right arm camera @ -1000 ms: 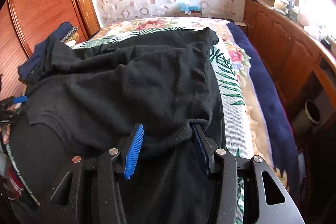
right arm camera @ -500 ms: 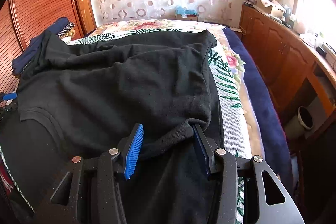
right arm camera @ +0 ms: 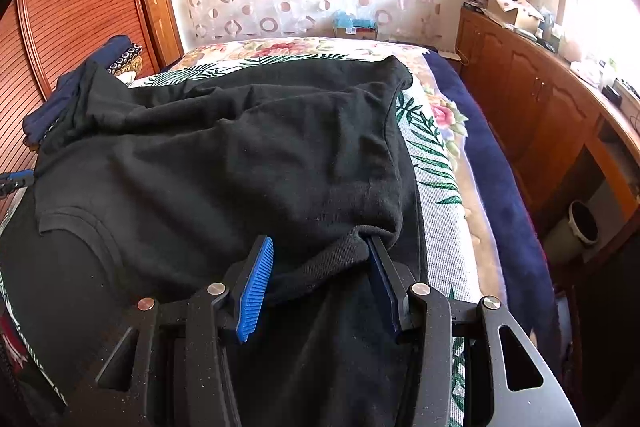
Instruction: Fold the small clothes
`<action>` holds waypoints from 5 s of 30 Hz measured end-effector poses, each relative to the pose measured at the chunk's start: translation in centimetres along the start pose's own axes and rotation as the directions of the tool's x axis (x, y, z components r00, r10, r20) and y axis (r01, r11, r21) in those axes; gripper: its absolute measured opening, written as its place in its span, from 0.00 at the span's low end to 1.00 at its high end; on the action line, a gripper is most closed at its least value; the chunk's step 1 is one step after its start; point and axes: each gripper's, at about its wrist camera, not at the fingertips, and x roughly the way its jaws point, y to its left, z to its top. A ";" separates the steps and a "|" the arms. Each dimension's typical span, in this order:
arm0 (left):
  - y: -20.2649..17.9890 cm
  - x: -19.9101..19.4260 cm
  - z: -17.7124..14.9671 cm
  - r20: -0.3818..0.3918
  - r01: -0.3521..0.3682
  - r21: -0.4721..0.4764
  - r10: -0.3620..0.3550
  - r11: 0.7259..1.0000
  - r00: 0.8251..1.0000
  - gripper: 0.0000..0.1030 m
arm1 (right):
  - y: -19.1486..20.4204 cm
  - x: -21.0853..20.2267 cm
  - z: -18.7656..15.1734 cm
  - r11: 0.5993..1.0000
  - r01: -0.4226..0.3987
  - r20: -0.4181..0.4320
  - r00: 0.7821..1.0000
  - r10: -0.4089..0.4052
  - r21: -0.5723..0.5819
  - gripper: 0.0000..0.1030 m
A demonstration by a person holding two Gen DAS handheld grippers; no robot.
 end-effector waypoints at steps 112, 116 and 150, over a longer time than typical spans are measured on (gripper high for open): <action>-0.8 -8.0 -8.1 0.113 -0.048 -0.056 0.054 0.997 0.992 0.76 | 10.1 2.1 -5.8 0.971 -0.148 0.009 0.988 0.153 -0.186 0.60; -0.3 -7.6 -8.3 0.109 -0.047 -0.080 0.056 0.996 0.993 0.76 | 9.9 3.6 -6.4 0.973 -0.129 -0.001 0.991 0.131 -0.190 0.61; -2.1 -4.4 -7.3 0.074 0.117 -0.075 -0.112 0.990 0.991 0.09 | 10.0 2.9 -8.0 0.975 -0.115 0.067 0.989 0.130 -0.190 0.71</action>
